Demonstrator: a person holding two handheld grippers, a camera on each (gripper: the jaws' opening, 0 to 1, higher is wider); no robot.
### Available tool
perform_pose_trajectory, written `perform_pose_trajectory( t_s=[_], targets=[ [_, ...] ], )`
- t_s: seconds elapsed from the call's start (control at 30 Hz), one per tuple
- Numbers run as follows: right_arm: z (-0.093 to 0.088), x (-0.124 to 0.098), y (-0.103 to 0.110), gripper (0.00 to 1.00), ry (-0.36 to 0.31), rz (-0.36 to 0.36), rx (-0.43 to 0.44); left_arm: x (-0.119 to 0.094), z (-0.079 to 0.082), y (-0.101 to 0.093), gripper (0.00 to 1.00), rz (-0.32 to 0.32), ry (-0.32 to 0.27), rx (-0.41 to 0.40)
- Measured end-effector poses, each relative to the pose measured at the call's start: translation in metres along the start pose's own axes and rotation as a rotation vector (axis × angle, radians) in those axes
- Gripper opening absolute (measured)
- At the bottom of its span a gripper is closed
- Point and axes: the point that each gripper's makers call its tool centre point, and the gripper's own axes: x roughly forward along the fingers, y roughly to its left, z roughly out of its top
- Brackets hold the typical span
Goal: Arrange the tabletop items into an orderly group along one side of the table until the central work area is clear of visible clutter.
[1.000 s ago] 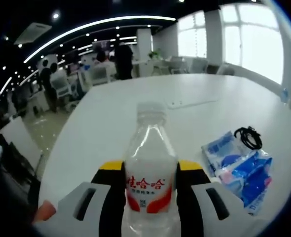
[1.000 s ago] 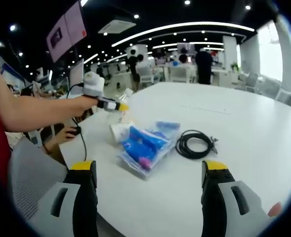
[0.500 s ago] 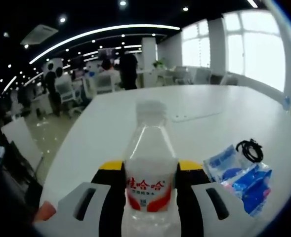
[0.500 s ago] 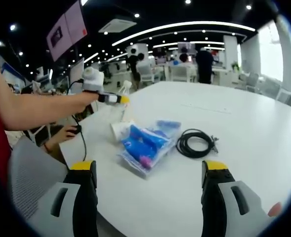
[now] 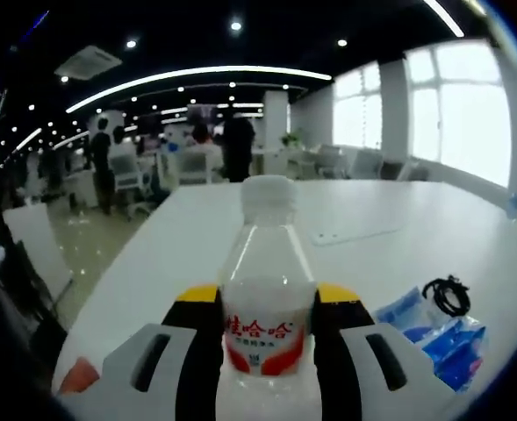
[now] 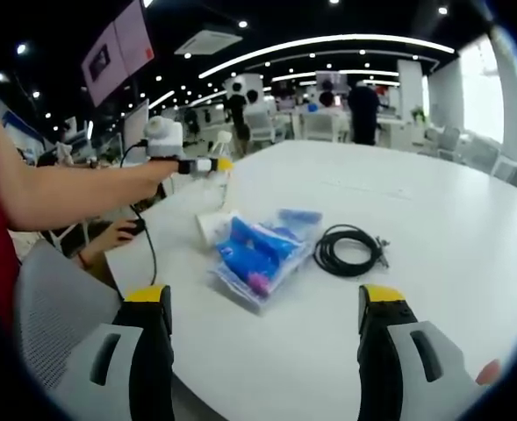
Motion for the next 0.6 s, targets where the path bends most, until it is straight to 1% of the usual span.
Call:
perform_pose_trajectory(
  t_s=[0.17, 0.27, 0.37, 0.43, 0.47, 0.6],
  targets=[
    [-0.0021, 0.0009, 0.0005, 0.87, 0.010, 0.001, -0.001, 0.0000, 0.0024, -0.0007, 0.36, 0.010, -0.036, -0.009],
    [-0.0030, 0.0016, 0.0000, 0.87, 0.015, 0.000, 0.001, 0.0011, 0.0023, -0.0008, 0.36, 0.009, -0.047, -0.025],
    [-0.0046, 0.0025, -0.0002, 0.87, 0.022, 0.000, -0.001, 0.0020, 0.0047, -0.0005, 0.36, 0.012, -0.075, -0.034],
    [-0.0058, 0.0033, 0.0004, 0.87, 0.028, 0.001, -0.001, 0.0027, 0.0057, -0.0001, 0.36, 0.014, -0.085, -0.033],
    [-0.0065, 0.0037, 0.0009, 0.87, 0.031, 0.003, -0.002, 0.0031, 0.0071, 0.0003, 0.36, 0.018, -0.100, -0.025],
    [-0.0085, 0.0046, 0.0010, 0.87, 0.040, 0.003, -0.003, 0.0060, 0.0071, 0.0028, 0.36, 0.020, -0.116, -0.026]
  ],
)
